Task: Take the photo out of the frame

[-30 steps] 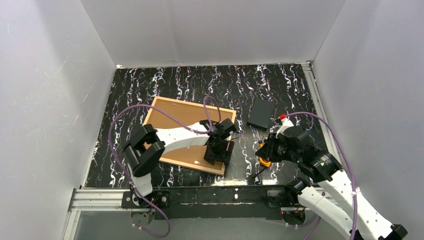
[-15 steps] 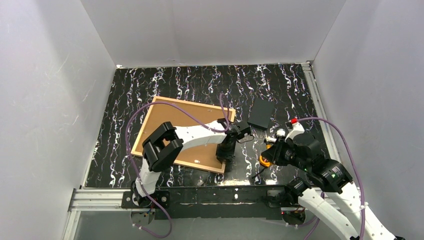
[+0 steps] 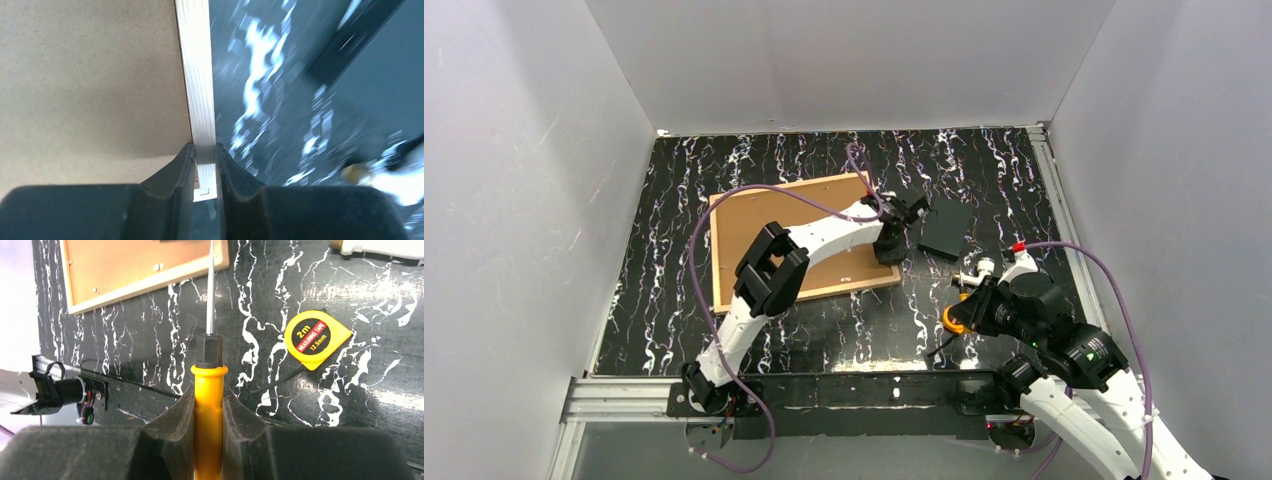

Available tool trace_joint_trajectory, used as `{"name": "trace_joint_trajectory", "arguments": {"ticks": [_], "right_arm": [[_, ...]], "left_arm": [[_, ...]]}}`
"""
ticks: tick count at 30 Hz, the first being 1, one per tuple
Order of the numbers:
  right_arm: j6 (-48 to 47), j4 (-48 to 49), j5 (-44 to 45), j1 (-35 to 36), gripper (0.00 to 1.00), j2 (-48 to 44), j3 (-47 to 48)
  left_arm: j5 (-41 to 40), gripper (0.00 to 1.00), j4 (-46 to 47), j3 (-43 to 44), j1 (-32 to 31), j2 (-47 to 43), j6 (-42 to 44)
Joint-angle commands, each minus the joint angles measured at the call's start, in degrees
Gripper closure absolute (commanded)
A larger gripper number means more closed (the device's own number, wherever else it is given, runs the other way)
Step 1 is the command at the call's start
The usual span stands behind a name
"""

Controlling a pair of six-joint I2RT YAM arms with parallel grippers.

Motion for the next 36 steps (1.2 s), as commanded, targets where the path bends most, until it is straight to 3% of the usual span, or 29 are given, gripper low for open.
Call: {"name": "trace_joint_trajectory", "arguments": {"ticks": [1, 7, 11, 16, 22, 29, 33, 36], "right_arm": [[2.2, -0.5, 6.0, -0.2, 0.99, 0.5, 2.2], [-1.8, -2.1, 7.2, -0.2, 0.99, 4.1, 8.1], [-3.8, -1.8, 5.9, -0.2, 0.99, 6.1, 10.0], [-6.0, 0.4, 1.7, -0.2, 0.99, 7.9, 9.1], [-9.4, 3.5, -5.4, -0.2, 0.99, 11.0, 7.8], [-16.5, 7.7, -15.1, 0.2, 0.99, 26.9, 7.7], [-15.7, 12.9, -15.3, 3.4, 0.99, 37.1, 9.4], [-14.2, 16.4, -14.2, 8.0, 0.99, 45.3, 13.0]], "left_arm": [[4.4, 1.0, 13.0, 3.8, 5.8, 8.4, -3.1], [9.7, 1.0, 23.6, 12.3, 9.2, 15.8, -7.1], [11.8, 0.79, 24.8, 12.1, 10.0, 14.5, -6.3], [15.6, 0.57, 20.2, 2.9, 11.3, 4.4, 1.0], [22.8, 0.3, 13.6, -16.9, 15.9, -16.5, 10.0], [31.7, 0.18, -1.9, -35.2, 26.4, -40.3, 19.5], [37.4, 0.17, -7.7, -41.4, 36.3, -46.1, 23.4], [40.6, 0.17, -8.9, -42.9, 45.3, -45.8, 20.9]]}}
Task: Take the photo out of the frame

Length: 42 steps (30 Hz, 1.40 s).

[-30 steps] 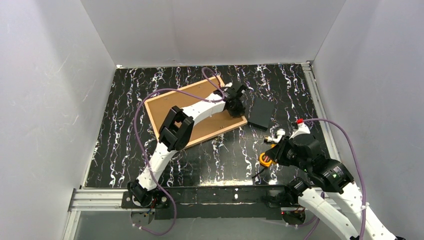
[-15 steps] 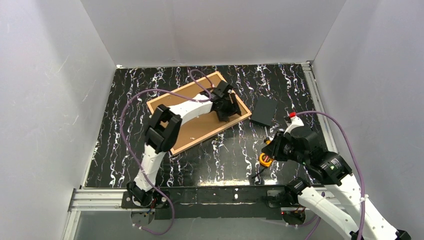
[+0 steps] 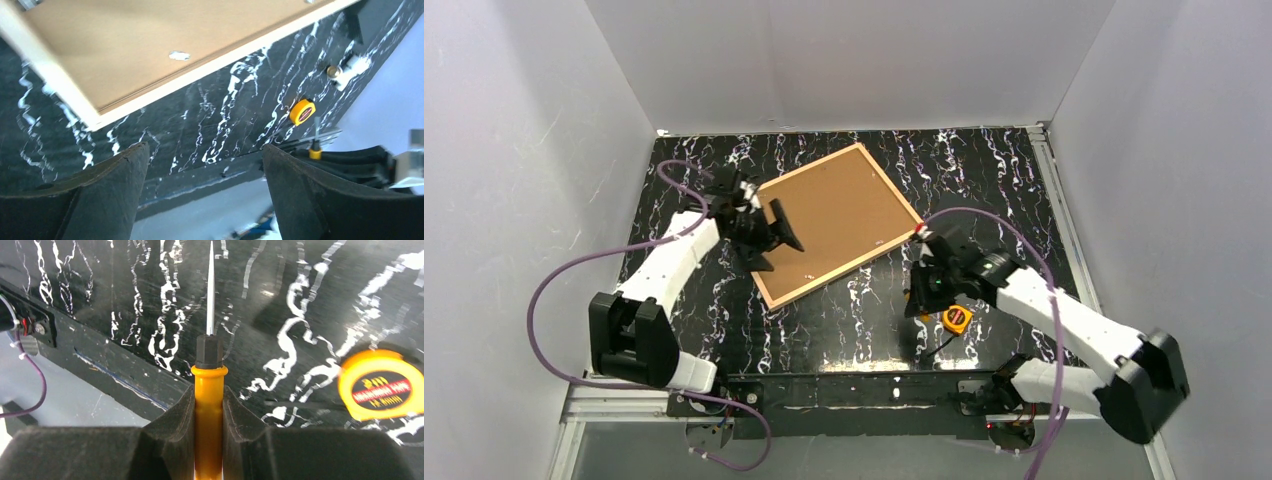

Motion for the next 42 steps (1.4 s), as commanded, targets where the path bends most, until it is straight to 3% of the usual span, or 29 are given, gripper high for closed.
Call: {"name": "trace_joint_trajectory", "arguments": {"ticks": [1, 4, 9, 12, 20, 25, 35, 42], "right_arm": [[0.2, 7.6, -0.7, 6.0, 0.99, 9.2, 7.5], [0.7, 8.2, 0.6, 10.9, 0.99, 17.7, 15.1], [0.9, 7.8, -0.7, 16.0, 0.99, 27.4, 26.0], [2.3, 11.9, -1.6, 17.9, 0.99, 27.2, 25.7], [6.0, 17.2, -2.3, 19.0, 0.99, 20.7, 17.0], [6.5, 18.1, -1.9, 19.2, 0.99, 19.9, 14.0], [2.5, 16.3, -2.5, 22.8, 0.99, 29.4, 21.3], [-7.4, 11.7, -5.9, 24.5, 0.99, 39.5, 33.2]], "left_arm": [[9.1, 0.17, -10.3, -3.5, 11.5, 2.3, 0.4], [9.2, 0.17, -6.7, -2.5, 19.2, 5.6, -3.5], [-1.4, 0.22, -11.0, 4.9, 20.6, 14.7, -0.4], [-7.3, 0.25, -8.4, 5.0, 20.9, 16.8, 1.9], [-8.6, 0.29, -9.3, 8.7, 21.3, 26.9, 4.8], [-9.9, 0.41, -11.1, 8.8, 21.3, 29.6, 5.4], [-10.8, 0.84, -19.2, 7.2, 21.3, 27.7, 8.3], [-6.1, 0.9, -18.5, -4.5, 21.2, 17.3, 8.3]]}}
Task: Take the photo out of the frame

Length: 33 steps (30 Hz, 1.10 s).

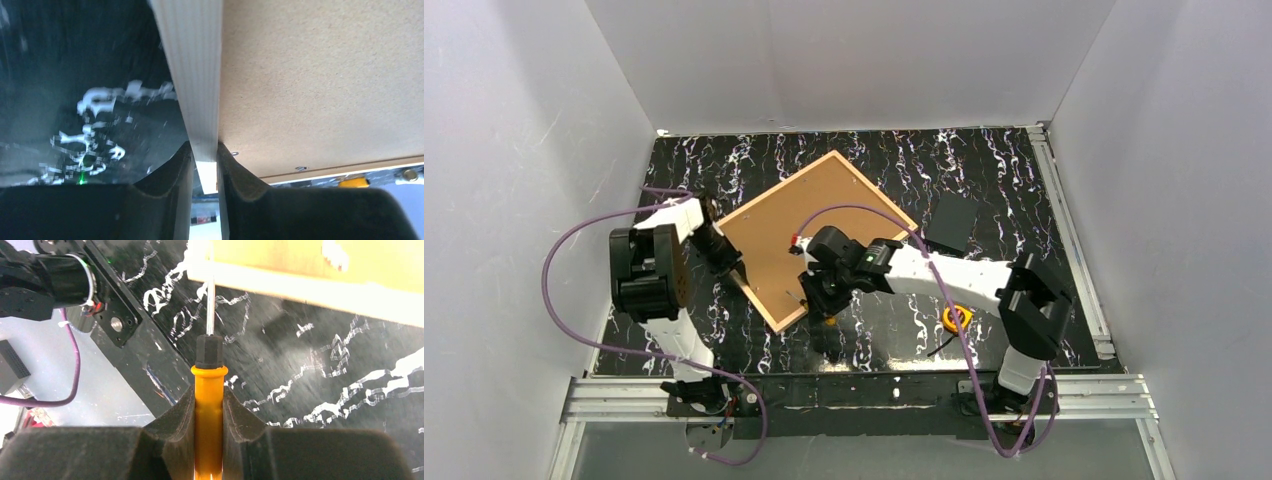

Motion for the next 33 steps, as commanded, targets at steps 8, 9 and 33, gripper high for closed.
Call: {"name": "trace_joint_trajectory", "arguments": {"ticks": [8, 9, 33], "right_arm": [[-7.3, -12.6, -8.4, 0.7, 0.99, 16.9, 23.9], [-7.3, -13.3, -8.5, 0.7, 0.99, 18.2, 25.2], [-1.0, -24.9, -2.3, 4.1, 0.99, 31.7, 40.4]], "left_arm": [[6.3, 0.64, -11.0, -12.5, 0.9, -14.9, 0.0], [6.4, 0.59, -11.0, -12.6, 1.1, -15.4, 0.0], [3.6, 0.69, -9.2, -10.1, 6.0, -4.7, 1.7]]}}
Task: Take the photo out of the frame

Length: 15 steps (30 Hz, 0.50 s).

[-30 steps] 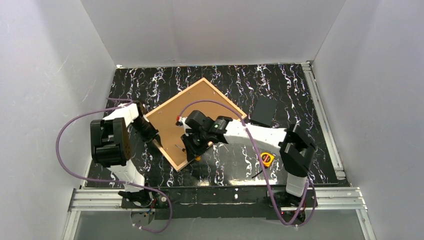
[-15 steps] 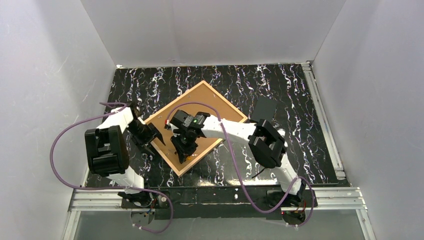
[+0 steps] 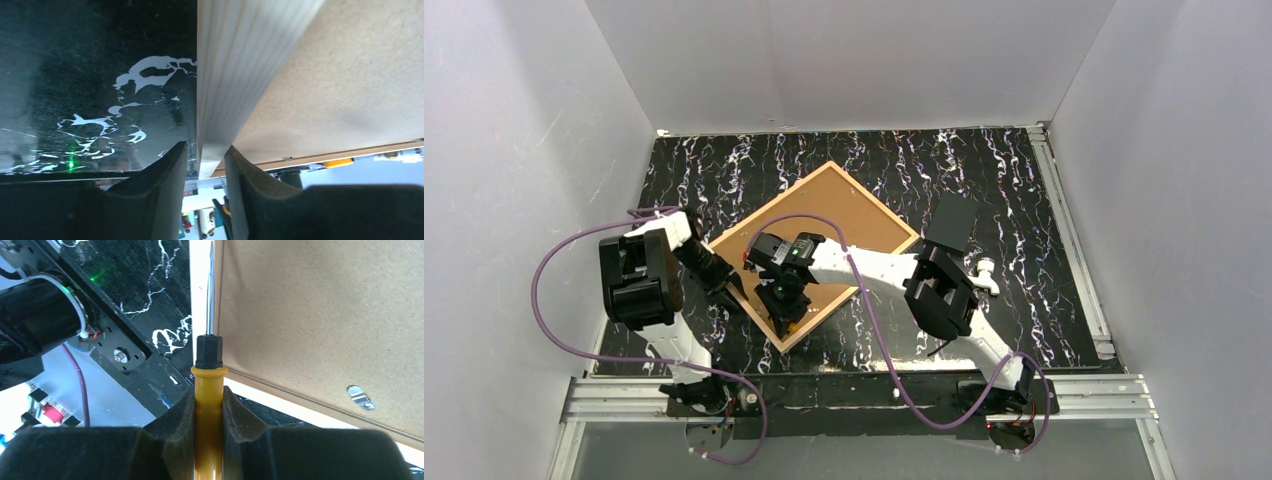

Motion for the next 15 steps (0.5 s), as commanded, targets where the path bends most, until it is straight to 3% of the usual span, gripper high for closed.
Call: {"name": "trace_joint_trajectory", "arguments": {"ticks": [1, 4, 15], "right_arm": [[0.5, -3.5, 3.1, 0.1, 0.99, -0.4, 1.7], [0.4, -3.2, 2.5, 0.3, 0.99, 0.1, 1.5], [0.1, -1.9, 0.1, 0.8, 0.99, 2.9, 4.7]], "left_arm": [[-2.5, 0.72, -8.2, 0.7, 0.1, 0.3, 1.2], [-1.4, 0.83, -8.2, 0.8, 0.2, 1.2, 0.8], [0.5, 1.0, -7.1, -0.1, 0.1, 1.1, -0.2]]}}
